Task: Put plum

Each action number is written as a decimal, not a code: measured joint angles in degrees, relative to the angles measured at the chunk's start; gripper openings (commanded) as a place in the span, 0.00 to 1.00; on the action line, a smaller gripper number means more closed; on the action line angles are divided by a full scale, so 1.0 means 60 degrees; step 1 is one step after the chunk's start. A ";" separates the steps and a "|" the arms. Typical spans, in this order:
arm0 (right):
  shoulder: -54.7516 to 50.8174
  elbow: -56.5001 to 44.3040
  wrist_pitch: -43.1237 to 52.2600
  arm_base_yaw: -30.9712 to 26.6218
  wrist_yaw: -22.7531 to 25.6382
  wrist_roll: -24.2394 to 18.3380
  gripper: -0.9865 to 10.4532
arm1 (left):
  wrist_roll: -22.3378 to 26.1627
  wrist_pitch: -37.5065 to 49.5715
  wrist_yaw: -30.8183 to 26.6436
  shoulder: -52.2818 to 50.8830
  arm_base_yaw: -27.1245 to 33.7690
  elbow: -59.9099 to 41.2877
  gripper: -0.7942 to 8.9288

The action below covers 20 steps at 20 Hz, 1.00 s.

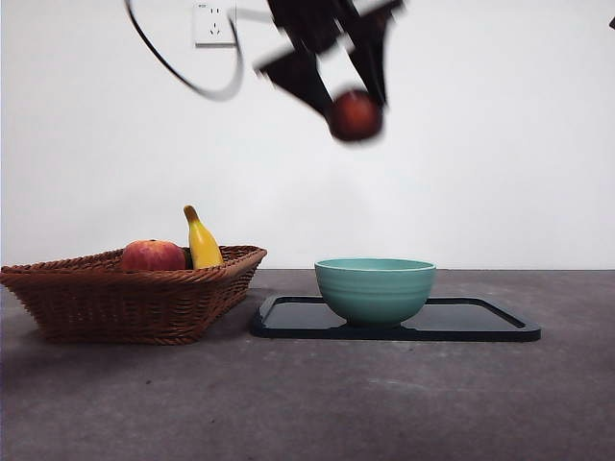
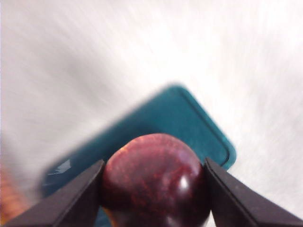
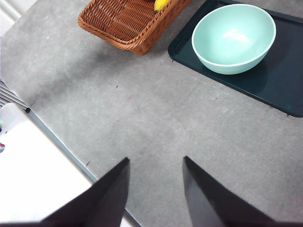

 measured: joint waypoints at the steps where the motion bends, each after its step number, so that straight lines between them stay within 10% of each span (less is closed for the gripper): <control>1: 0.0000 0.0000 0.0000 0.0000 0.0000 0.0000 0.24 | 0.0000 -0.0095 -0.0007 -0.0390 0.0186 0.0029 0.32; 12: 0.0000 0.0000 0.0000 0.0000 0.0000 -0.0004 0.24 | 0.0069 -0.2881 -0.0379 -0.3009 0.2466 -0.0018 0.30; 20: 0.0000 0.0000 0.0000 0.0000 0.0004 -0.0036 0.24 | 0.0106 -0.2401 -0.0379 -0.4014 0.2830 -0.2437 0.30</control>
